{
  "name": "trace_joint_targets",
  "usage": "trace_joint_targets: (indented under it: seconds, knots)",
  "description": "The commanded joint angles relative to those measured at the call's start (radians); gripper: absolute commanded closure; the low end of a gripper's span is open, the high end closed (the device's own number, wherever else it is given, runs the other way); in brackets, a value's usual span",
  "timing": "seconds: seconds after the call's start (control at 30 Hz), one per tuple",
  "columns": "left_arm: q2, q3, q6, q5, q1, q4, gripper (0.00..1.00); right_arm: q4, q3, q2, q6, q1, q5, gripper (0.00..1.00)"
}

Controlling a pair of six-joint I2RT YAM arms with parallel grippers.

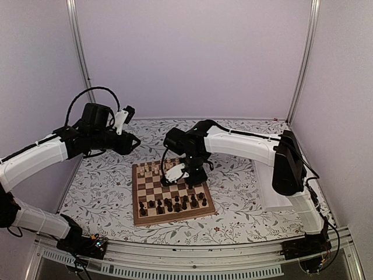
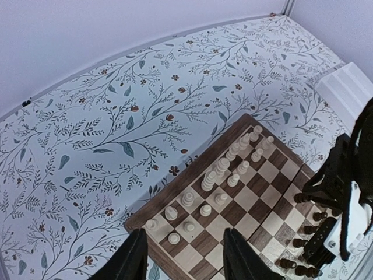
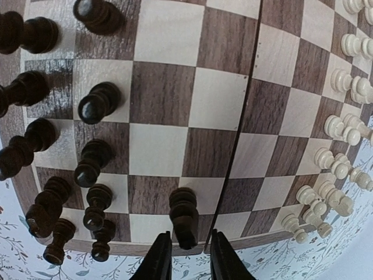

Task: Set up the chess pieces on the board
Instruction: Place the chess piece on the chessboard.

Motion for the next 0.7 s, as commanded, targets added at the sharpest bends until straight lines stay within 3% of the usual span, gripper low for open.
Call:
trace_joint_targets:
  seconds: [0.0, 0.17, 0.33, 0.47, 0.67]
  knots:
    - [0.016, -0.004, 0.002, 0.015, 0.004, 0.021, 0.55, 0.023, 0.027, 0.008, 0.009, 0.005, 0.0, 0.71]
    - [0.045, -0.006, 0.006, 0.064, 0.004, 0.025, 0.54, 0.006, -0.003, -0.084, 0.039, -0.01, -0.036, 0.65]
    - [0.095, 0.025, 0.031, 0.248, -0.056, 0.025, 0.55, 0.069, -0.192, -0.272, 0.081, -0.113, -0.146, 0.65]
    - [0.152, 0.083, -0.026, 0.104, -0.174, -0.015, 0.54, 0.174, -0.374, -0.452, 0.143, -0.281, -0.325, 0.64]
    - [0.313, 0.19, -0.19, -0.01, -0.307, -0.081, 0.55, 0.57, -0.857, -0.781, 0.342, -0.522, -0.459, 0.6]
